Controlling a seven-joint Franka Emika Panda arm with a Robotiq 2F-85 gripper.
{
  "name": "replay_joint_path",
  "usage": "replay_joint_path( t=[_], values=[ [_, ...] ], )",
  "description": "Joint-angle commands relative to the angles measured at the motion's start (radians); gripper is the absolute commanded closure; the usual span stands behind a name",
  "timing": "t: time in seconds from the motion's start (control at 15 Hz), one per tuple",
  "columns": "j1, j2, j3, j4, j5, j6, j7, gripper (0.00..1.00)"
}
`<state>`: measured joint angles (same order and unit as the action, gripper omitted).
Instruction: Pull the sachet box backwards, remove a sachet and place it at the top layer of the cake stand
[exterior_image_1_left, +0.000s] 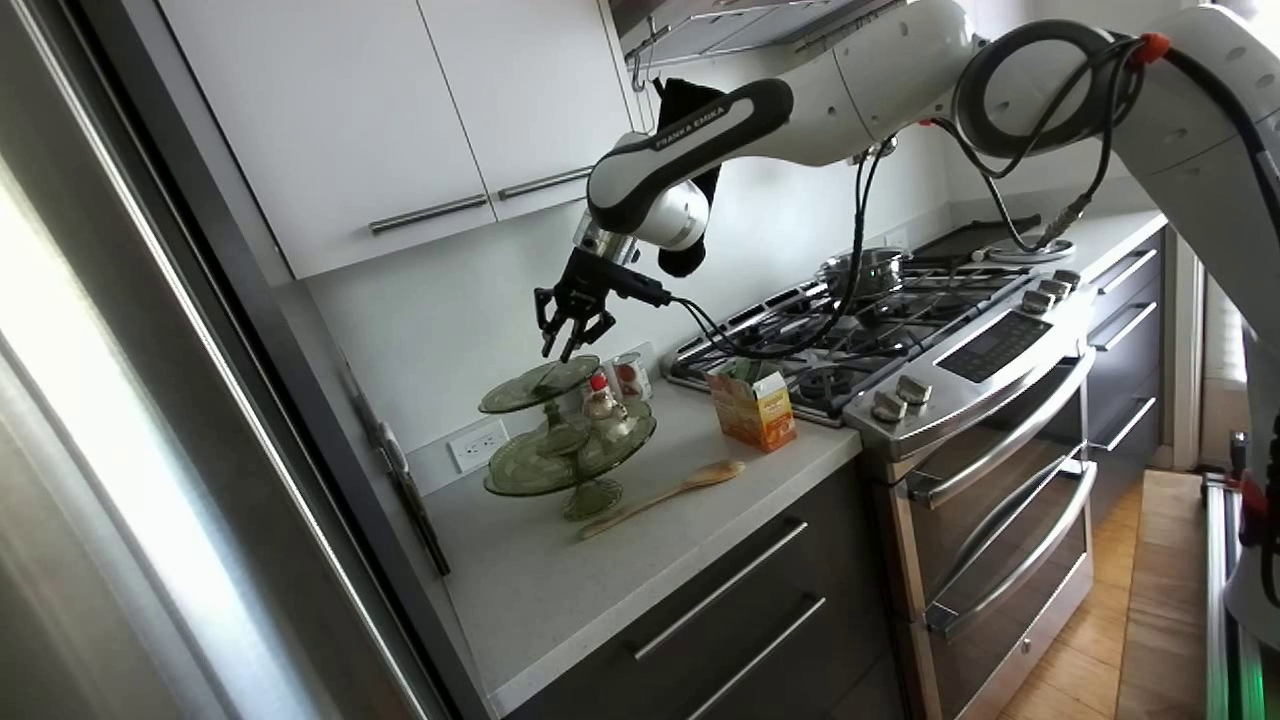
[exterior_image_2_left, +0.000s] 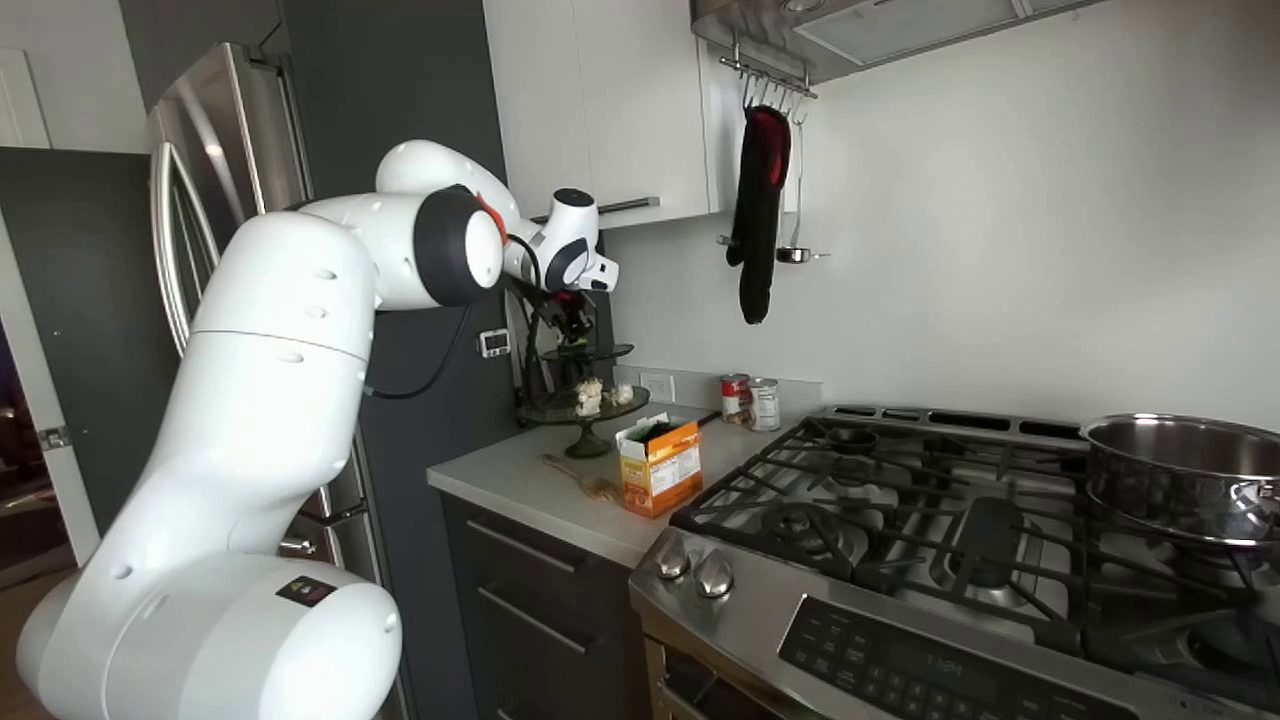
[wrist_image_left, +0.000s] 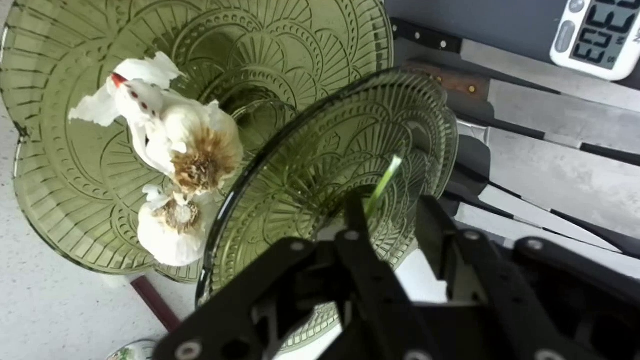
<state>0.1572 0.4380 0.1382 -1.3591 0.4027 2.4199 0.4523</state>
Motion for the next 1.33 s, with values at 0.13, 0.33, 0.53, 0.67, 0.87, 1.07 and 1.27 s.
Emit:
replay_joint_path(
  t=[0.13,0.33,0.53,0.67,0.87,1.07,1.27],
  values=[
    [0.010,-0.041,-0.017,0.034,-0.101,-0.048,-0.055,0.22],
    [0.016,-0.111,-0.033,0.011,-0.182,-0.135,-0.062,0.00],
    [0.015,-0.209,-0.029,-0.032,-0.241,-0.345,-0.042,0.00],
    [-0.001,-0.273,-0.008,-0.055,-0.214,-0.490,-0.107,0.00],
    [0.008,-0.363,-0.020,-0.109,-0.292,-0.676,-0.105,0.00],
    [0.004,-0.441,-0.024,-0.202,-0.372,-0.806,-0.099,0.00],
    [-0.010,-0.500,-0.021,-0.333,-0.410,-0.842,-0.112,0.00]
  ],
)
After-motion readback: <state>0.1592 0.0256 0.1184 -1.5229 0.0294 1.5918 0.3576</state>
